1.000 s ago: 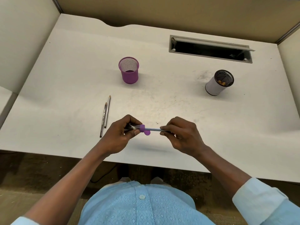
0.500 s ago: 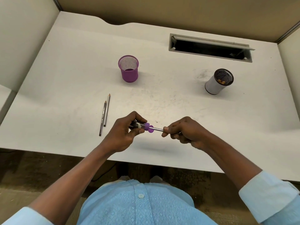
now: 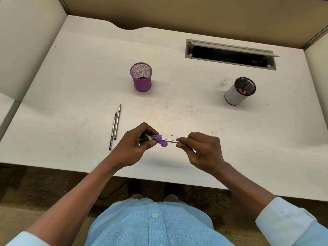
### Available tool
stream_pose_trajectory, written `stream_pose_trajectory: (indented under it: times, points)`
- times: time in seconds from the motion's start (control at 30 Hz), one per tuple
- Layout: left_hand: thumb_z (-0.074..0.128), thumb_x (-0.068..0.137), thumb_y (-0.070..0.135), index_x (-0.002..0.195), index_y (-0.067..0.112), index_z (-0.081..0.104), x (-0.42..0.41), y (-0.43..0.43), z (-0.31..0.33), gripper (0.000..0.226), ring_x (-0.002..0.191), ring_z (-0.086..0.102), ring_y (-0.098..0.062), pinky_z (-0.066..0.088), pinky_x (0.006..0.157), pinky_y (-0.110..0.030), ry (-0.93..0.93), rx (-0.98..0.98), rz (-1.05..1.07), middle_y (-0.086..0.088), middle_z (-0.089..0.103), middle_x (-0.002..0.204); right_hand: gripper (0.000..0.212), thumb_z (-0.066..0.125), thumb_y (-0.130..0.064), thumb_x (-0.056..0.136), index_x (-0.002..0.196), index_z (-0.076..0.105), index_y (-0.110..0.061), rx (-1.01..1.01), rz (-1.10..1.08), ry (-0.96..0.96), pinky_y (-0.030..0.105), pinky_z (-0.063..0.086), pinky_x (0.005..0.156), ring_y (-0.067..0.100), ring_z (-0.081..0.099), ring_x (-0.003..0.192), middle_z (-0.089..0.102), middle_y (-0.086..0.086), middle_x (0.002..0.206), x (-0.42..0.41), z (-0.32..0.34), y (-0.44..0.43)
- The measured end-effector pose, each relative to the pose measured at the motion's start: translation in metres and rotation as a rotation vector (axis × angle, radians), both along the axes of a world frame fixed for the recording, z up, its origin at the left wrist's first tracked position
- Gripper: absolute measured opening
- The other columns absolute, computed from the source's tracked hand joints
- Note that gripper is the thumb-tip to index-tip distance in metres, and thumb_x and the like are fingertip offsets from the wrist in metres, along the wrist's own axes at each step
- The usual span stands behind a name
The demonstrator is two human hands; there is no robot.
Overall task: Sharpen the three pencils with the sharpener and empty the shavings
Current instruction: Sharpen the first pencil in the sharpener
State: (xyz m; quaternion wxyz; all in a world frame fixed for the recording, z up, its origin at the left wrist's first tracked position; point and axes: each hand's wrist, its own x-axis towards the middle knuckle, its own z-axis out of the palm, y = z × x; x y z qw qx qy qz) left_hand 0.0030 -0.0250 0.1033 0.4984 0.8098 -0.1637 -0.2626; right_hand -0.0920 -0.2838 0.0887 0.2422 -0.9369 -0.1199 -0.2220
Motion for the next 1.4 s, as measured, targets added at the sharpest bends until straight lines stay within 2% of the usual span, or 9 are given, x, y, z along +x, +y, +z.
stream_pose_trajectory:
  times: [0.17,0.37,0.5,0.67,0.8,0.9,1.0,1.17,1.4]
  points:
    - [0.075,0.098,0.002,0.112,0.015,0.068,-0.004,-0.001,0.000,0.020,0.084,0.062,-0.001,0.051,0.079,-0.015,-0.017,0.000,0.010,0.022,0.074,0.095,0.015,0.076,-0.032,0.097,0.092,0.085,-0.021,0.148,-0.046,0.135,0.024,0.030,0.050,0.008,0.041,0.053,0.061,-0.011,0.064,0.003,0.003,0.002]
    - [0.077,0.094,-0.004,0.111,0.011,0.067,-0.002,-0.001,0.002,0.025,0.089,0.069,-0.011,0.055,0.087,-0.019,-0.097,-0.013,-0.038,0.014,0.076,0.099,0.017,0.082,-0.026,0.093,0.083,0.087,-0.012,0.824,-0.223,1.056,0.028,0.026,0.055,0.017,0.034,0.056,0.053,0.003,0.056,0.017,0.039,-0.001]
    - [0.078,0.093,-0.004,0.112,0.011,0.068,-0.009,-0.003,-0.001,0.027,0.091,0.071,-0.012,0.057,0.089,-0.023,-0.131,-0.035,-0.058,0.008,0.078,0.101,0.024,0.077,-0.023,0.096,0.090,0.085,-0.002,0.994,-0.324,1.479,0.021,0.017,0.042,0.012,0.019,0.052,0.045,0.001,0.057,0.027,0.056,-0.010]
    - [0.079,0.093,-0.003,0.112,0.014,0.068,-0.007,0.001,-0.003,0.028,0.089,0.068,-0.008,0.055,0.087,-0.022,-0.097,-0.032,-0.043,0.021,0.076,0.100,0.018,0.079,-0.024,0.096,0.089,0.086,-0.009,0.874,-0.207,1.198,0.025,0.026,0.051,0.016,0.033,0.052,0.061,0.002,0.058,0.015,0.050,-0.002]
    - [0.078,0.096,0.001,0.112,0.016,0.067,-0.004,0.004,0.001,0.024,0.088,0.067,-0.013,0.055,0.083,-0.026,-0.049,-0.017,-0.051,0.009,0.077,0.100,0.007,0.086,-0.028,0.090,0.089,0.082,-0.022,0.469,-0.107,0.604,0.028,0.047,0.059,0.014,0.063,0.062,0.073,-0.008,0.069,-0.002,0.026,0.008]
    - [0.077,0.097,0.003,0.112,0.017,0.068,-0.004,0.004,0.003,0.022,0.092,0.067,-0.022,0.055,0.088,-0.036,0.000,-0.029,-0.047,0.001,0.077,0.103,0.011,0.076,-0.028,0.099,0.095,0.081,-0.019,-0.008,0.017,0.142,0.031,0.040,0.047,0.014,0.057,0.058,0.066,-0.007,0.072,-0.009,0.015,0.008]
    - [0.077,0.097,0.003,0.112,0.015,0.067,-0.004,0.002,0.004,0.021,0.093,0.067,-0.022,0.056,0.090,-0.037,-0.001,-0.028,-0.046,0.002,0.077,0.105,0.019,0.071,-0.028,0.103,0.092,0.081,-0.017,-0.197,0.006,-0.035,0.031,0.033,0.040,0.018,0.052,0.052,0.059,-0.005,0.067,-0.007,0.012,0.005]
    - [0.077,0.096,0.002,0.111,0.014,0.067,-0.002,0.002,0.004,0.023,0.095,0.071,-0.020,0.057,0.092,-0.037,-0.036,-0.028,-0.035,0.007,0.078,0.104,0.019,0.072,-0.035,0.100,0.090,0.083,-0.022,0.116,-0.053,0.182,0.029,0.037,0.046,0.009,0.044,0.053,0.063,-0.008,0.064,-0.001,0.012,0.006]
    - [0.078,0.094,-0.004,0.112,0.011,0.068,-0.004,-0.001,0.005,0.025,0.096,0.074,-0.018,0.058,0.091,-0.029,-0.132,-0.046,-0.064,0.009,0.080,0.101,0.022,0.078,-0.022,0.097,0.084,0.085,-0.005,0.835,-0.226,1.148,0.019,0.026,0.048,0.012,0.031,0.049,0.049,-0.004,0.051,0.019,0.051,0.000]
